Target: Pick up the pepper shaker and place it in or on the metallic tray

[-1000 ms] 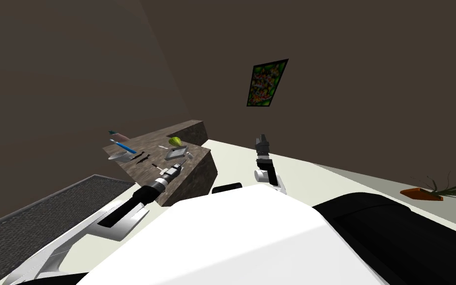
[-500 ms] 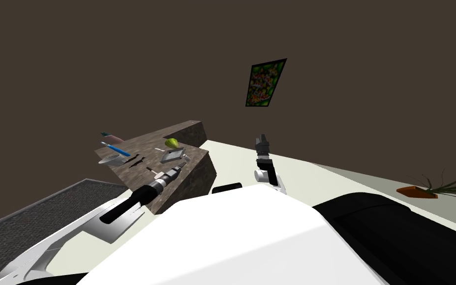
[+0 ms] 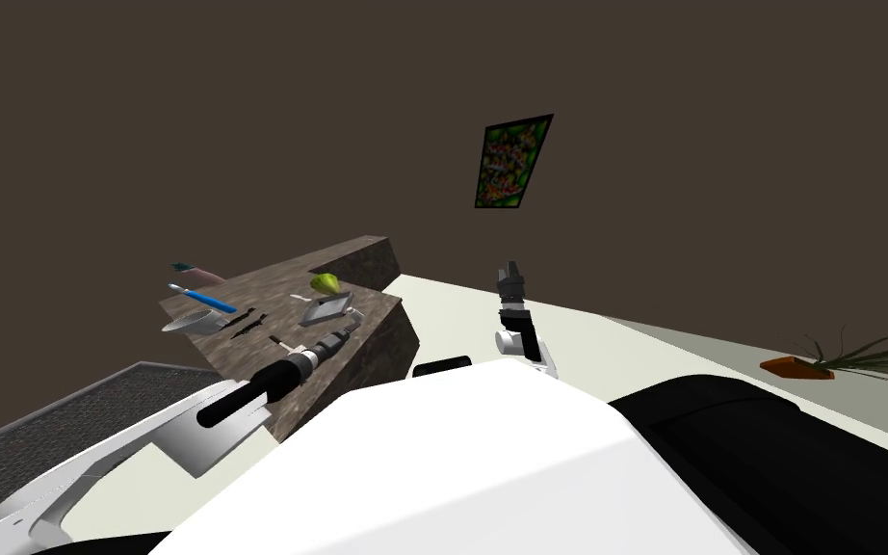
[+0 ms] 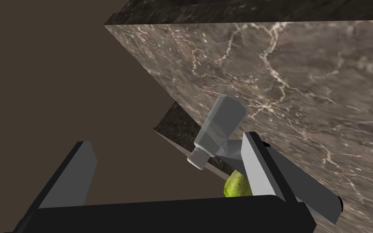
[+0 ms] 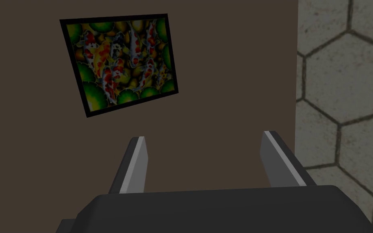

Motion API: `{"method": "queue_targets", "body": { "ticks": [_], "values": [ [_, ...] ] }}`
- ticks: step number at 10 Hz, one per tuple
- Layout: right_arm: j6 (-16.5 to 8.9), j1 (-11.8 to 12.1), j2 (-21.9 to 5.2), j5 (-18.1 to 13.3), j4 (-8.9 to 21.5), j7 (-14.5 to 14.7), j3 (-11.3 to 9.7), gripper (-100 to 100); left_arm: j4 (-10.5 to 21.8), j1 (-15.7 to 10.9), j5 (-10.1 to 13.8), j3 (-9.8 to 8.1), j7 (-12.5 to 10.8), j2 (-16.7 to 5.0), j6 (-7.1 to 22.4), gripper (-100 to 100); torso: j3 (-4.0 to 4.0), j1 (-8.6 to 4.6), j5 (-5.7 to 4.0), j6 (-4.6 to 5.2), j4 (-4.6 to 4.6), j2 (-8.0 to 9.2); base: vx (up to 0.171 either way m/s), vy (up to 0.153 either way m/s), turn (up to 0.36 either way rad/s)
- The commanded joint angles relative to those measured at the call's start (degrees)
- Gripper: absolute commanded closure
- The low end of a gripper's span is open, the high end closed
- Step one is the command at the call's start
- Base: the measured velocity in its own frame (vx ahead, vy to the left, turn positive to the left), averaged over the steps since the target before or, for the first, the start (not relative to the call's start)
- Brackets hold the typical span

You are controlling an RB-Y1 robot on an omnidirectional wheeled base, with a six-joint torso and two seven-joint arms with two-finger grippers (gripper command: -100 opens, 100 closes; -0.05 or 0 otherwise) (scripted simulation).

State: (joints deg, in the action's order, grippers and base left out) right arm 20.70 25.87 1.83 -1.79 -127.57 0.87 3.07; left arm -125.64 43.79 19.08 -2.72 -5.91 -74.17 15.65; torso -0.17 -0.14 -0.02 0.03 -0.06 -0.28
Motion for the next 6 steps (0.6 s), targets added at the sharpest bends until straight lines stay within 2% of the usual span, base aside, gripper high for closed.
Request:
{"method": "queue_targets", "body": {
  "ticks": [1,2,3,4,5,6],
  "values": [
    [0.0,0.0,0.0,0.0,0.0,0.0,0.0,0,0.3,1.2,0.4,-0.29,0.4,-1.8,0.6,-100,0.0,0.0,0.0,0.0,0.0,0.0,0.06,-0.026,-0.03],
    [0.0,0.0,0.0,0.0,0.0,0.0,0.0,0,1.1,1.6,1.5,0.12,1.0,-4.0,2.2,-100,0.02,0.02,0.0,-0.03,0.01,0.03,0.076,-0.02,-0.054],
    [0.0,0.0,0.0,0.0,0.0,0.0,0.0,0,1.1,1.6,1.5,0.12,1.0,-4.4,2.2,-100,-0.01,0.05,0.01,-0.01,0.0,-0.01,0.061,-0.025,-0.03],
    [0.0,0.0,0.0,0.0,0.0,0.0,0.0,0,1.8,2.1,2.6,0.53,1.5,-6.7,3.8,-100,0.01,0.03,0.01,-0.03,0.0,0.03,0.082,-0.04,-0.054],
    [0.0,0.0,0.0,0.0,0.0,0.0,0.0,0,1.8,2.1,2.6,0.53,1.5,-7.0,3.8,-100,-0.01,-0.02,0.0,-0.02,0.0,-0.03,0.067,-0.034,-0.032],
    [0.0,0.0,0.0,0.0,0.0,0.0,0.0,0,2.5,2.5,3.7,0.95,2.1,-9.1,5.4,-100,0.0,-0.01,0.0,-0.03,0.0,0.01,0.071,-0.038,-0.061]
  ]
}}
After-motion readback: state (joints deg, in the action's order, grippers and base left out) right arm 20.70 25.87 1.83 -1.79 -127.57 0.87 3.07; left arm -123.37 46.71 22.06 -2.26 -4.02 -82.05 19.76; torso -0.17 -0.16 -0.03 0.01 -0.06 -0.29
